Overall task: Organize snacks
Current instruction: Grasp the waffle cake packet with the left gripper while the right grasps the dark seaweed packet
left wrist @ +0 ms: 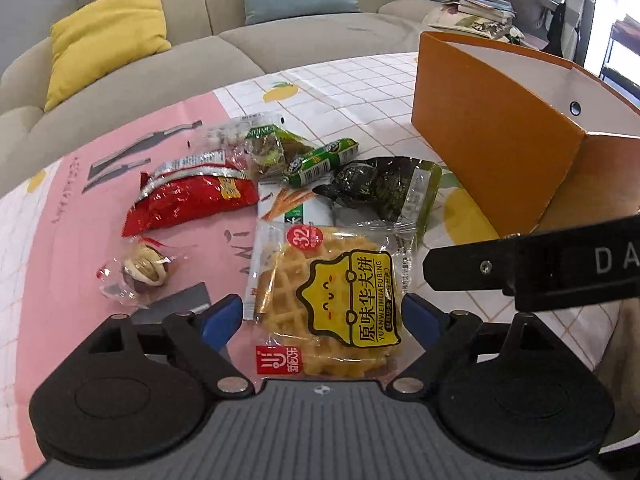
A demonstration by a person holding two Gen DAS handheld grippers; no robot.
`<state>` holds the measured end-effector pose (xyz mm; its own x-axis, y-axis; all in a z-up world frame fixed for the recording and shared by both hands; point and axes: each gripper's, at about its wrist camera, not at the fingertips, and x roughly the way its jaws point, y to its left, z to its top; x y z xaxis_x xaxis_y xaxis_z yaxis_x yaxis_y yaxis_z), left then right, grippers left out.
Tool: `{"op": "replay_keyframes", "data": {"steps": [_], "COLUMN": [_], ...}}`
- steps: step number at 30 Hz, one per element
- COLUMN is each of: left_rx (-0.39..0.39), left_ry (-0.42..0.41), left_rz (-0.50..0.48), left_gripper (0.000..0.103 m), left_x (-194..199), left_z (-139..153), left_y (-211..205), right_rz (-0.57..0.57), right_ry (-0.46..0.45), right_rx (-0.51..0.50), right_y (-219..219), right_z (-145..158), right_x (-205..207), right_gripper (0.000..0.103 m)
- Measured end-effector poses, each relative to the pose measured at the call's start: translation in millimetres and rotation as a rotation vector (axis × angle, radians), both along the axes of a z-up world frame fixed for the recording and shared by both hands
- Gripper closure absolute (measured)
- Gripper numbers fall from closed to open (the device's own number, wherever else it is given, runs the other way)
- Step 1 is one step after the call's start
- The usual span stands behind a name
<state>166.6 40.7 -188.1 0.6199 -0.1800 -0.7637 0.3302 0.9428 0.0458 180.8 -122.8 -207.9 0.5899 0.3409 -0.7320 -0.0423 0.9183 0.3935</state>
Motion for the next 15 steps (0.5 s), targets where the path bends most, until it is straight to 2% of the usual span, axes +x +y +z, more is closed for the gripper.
{"op": "replay_keyframes", "data": {"steps": [5, 9, 15], "left_rx": [-0.023, 0.007, 0.05], "left_ry": [-0.036, -0.086, -0.09], "left_rz": [0.006, -0.018, -0.025], "left_gripper": [0.0, 0.0, 0.0], "left_x": [-3.1, -10.7, -11.8], "left_z": [-3.6, -5.8, -11.0], "left_y": [-4.9, -13.7, -25.5], "right_rz": [-0.009, -0.003, 0.009], "right_ry": [0.011, 0.005, -0.014], "right_rx": [0.003, -0.003, -0.005], "right_y": [-1.0, 2.0, 4.6], "right_z": [-3.2, -4.5, -3.4], "right_x": [0.2, 0.4, -0.1], "right_gripper": [0.019, 0.016, 0.015]}}
